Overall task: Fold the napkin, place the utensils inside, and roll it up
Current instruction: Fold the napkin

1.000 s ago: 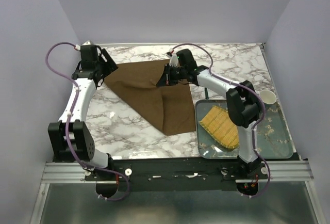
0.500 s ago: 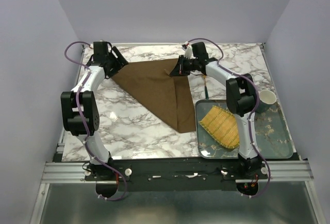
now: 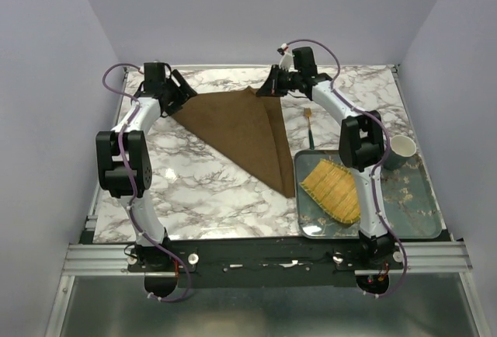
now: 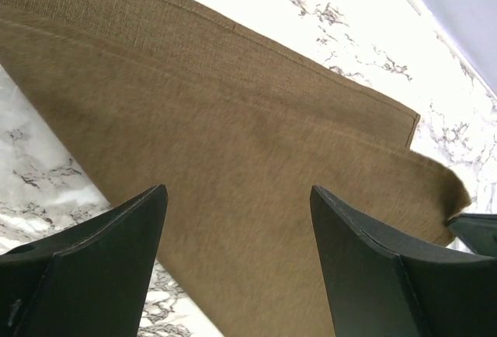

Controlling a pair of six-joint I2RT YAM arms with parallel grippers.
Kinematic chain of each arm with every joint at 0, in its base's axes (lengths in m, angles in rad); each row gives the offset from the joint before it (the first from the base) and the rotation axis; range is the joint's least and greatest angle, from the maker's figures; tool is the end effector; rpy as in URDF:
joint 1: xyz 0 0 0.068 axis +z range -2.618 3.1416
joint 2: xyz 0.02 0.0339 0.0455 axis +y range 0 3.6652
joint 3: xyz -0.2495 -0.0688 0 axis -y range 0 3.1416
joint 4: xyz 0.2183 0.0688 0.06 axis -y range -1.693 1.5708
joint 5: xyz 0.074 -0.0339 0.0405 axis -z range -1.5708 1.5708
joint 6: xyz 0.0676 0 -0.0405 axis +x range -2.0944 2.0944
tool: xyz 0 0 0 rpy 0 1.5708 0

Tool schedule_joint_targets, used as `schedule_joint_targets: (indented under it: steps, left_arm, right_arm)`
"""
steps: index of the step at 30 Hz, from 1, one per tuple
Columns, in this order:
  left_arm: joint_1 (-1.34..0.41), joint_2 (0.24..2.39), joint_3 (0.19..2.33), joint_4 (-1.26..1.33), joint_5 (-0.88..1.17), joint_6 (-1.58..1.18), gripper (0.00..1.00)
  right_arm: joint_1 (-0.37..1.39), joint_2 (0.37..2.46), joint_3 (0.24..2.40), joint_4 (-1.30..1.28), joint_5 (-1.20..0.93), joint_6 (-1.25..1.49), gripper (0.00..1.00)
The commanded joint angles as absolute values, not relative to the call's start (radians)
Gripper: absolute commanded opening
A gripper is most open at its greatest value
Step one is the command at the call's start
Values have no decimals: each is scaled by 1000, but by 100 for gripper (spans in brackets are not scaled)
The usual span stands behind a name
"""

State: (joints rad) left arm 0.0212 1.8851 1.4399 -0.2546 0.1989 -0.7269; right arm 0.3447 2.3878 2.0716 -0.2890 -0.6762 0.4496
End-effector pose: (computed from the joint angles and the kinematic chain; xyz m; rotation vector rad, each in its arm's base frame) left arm 0.4275 -0.0043 0.2206 -0.7483 2.2014 -0.5909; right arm 0.4867 0.2197 0.2013 -0.2934 2.2473 1.1745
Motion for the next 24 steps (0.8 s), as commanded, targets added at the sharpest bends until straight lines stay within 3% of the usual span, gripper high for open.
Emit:
schedule_joint_targets:
  steps: [1, 24]
  left_arm:
    - [21, 1908, 1482, -221, 225, -741, 83]
    - [21, 1936, 1511, -209, 242, -742, 87]
  right_arm:
    - [307, 2460, 2140, -319, -672, 469, 12]
    - [244, 2559, 2264, -321, -683, 509, 13]
